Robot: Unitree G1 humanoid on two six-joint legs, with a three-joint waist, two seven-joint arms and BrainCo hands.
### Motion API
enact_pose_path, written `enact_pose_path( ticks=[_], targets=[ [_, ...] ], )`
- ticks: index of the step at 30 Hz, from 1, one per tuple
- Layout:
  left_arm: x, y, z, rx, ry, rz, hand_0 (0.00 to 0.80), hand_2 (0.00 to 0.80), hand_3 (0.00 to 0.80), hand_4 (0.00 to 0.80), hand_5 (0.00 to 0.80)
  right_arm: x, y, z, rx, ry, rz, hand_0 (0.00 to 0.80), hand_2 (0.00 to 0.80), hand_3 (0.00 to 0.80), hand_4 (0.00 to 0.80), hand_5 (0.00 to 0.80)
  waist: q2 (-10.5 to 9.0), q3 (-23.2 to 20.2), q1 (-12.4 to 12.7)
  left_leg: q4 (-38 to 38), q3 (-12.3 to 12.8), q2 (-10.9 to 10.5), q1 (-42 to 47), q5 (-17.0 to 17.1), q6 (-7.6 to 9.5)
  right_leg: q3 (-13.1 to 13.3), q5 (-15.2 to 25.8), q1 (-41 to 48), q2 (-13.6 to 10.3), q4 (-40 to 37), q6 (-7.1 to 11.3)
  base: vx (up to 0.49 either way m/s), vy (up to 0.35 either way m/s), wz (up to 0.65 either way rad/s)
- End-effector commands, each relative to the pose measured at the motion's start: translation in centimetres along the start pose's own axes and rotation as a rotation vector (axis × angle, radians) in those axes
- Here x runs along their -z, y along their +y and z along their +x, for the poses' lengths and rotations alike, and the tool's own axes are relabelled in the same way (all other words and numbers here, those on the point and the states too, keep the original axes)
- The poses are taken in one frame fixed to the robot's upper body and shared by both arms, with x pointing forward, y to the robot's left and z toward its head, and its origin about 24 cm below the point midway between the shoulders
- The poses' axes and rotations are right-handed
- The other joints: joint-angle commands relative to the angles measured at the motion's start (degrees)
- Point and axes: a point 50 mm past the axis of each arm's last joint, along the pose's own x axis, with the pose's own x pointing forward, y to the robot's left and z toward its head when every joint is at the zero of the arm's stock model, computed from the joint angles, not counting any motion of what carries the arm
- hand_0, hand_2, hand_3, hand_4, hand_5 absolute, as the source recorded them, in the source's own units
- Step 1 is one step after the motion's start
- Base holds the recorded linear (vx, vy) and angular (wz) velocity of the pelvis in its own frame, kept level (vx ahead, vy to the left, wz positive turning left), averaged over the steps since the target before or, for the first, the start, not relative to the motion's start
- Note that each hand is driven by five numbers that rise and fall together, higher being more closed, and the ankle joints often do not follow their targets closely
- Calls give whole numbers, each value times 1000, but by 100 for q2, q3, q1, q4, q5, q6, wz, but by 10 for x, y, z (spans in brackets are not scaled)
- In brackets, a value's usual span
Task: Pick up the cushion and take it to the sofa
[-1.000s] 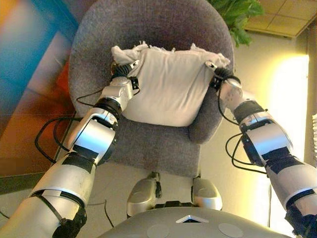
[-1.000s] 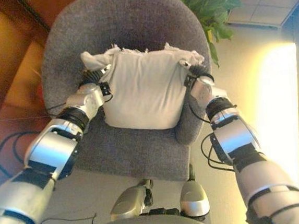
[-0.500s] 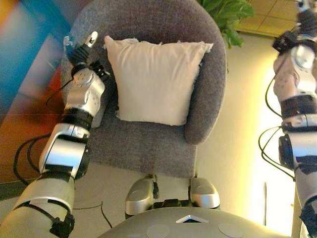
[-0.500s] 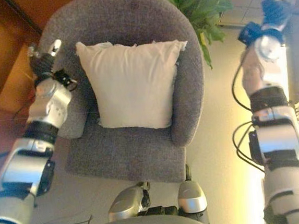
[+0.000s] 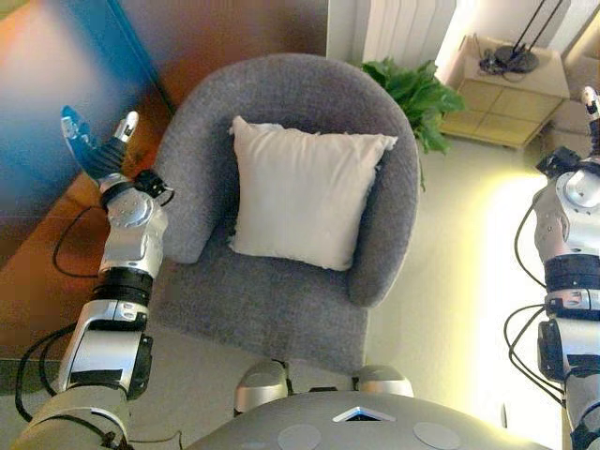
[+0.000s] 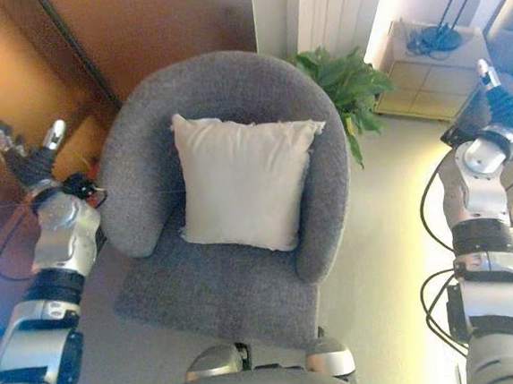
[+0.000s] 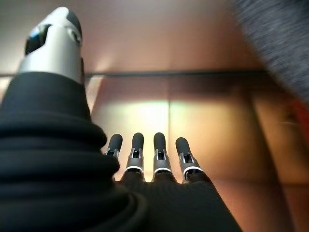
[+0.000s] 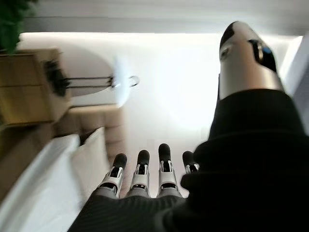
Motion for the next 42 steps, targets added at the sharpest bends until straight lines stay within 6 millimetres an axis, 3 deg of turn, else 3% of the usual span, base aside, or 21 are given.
enact_pose_path(
  ticks=[1,4,8,11,12,13,14,17,21,24,31,42],
  targets=[
    [11,29,-17,54,-27,55,0,0,0,0,0,17,-40,-21,0,-31,-145,0,0,0,0,0,-122,-449,211,44,48,-41,471,-744,-178,-219,-54,-165,-142,34,189,-91,17,14],
    [51,66,-60,98,155,116,0,0,0,0,0,60,-76,-67,-18,114,-289,0,0,0,0,0,-187,-408,214,44,74,-35,480,-711,-131,-271,-25,-144,-130,34,169,-135,13,11],
    [106,112,-126,195,501,303,0,0,0,0,0,117,-121,-136,-32,432,-475,0,0,0,0,0,-271,-341,247,44,126,-43,507,-696,-66,-274,24,-121,-82,34,148,-138,0,1],
    [146,144,-176,185,773,441,0,0,0,0,0,160,-141,-185,-50,722,-549,0,0,0,0,0,-330,-279,280,44,168,-57,522,-660,-36,-269,76,-94,-57,34,139,-124,1,8],
    [151,147,-182,183,823,478,0,0,0,0,0,165,-142,-191,-48,768,-563,0,0,0,0,0,-339,-275,286,44,166,-59,513,-652,-30,-268,83,-100,-55,34,132,-109,6,-1],
    [166,157,-202,222,920,580,0,0,0,0,0,184,-152,-217,-62,912,-585,0,0,0,0,0,-351,-267,313,45,165,-55,550,-705,-27,-250,38,-50,-38,34,135,-110,8,2],
    [170,157,-205,243,952,606,0,0,0,0,0,191,-152,-225,-85,991,-594,0,0,0,0,0,-362,-252,320,44,179,-60,510,-637,-14,-235,103,-90,-39,34,123,-127,12,2],
    [193,169,-247,247,1225,677,0,0,0,0,0,215,-157,-283,-139,1294,-655,0,0,0,0,0,-349,-253,342,53,148,-78,539,-688,41,-158,70,-59,-4,63,85,-98,25,1],
    [201,178,-273,247,1455,795,0,0,0,0,0,219,-157,-339,-239,1597,-697,0,0,0,0,0,-332,-301,251,60,171,-112,544,-724,93,-19,54,-97,14,103,42,-60,40,-10],
    [202,175,-276,282,1524,850,0,0,0,0,0,219,-153,-348,-328,1641,-723,0,0,0,0,0,-326,-323,163,83,205,-126,519,-709,104,69,78,-168,15,158,18,-62,22,-18],
    [202,174,-269,349,1533,920,0,0,0,0,0,222,-145,-327,-462,1511,-758,0,0,0,0,0,-286,-326,9,337,205,-151,470,-879,141,277,-71,-313,59,406,-4,-43,-72,-17],
    [201,175,-280,301,1628,871,0,0,0,0,0,222,-151,-323,-456,1564,-768,0,0,0,0,0,-242,-311,58,395,2,-168,402,-887,131,262,-49,-259,145,233,-92,-100,-34,-1]
  ],
)
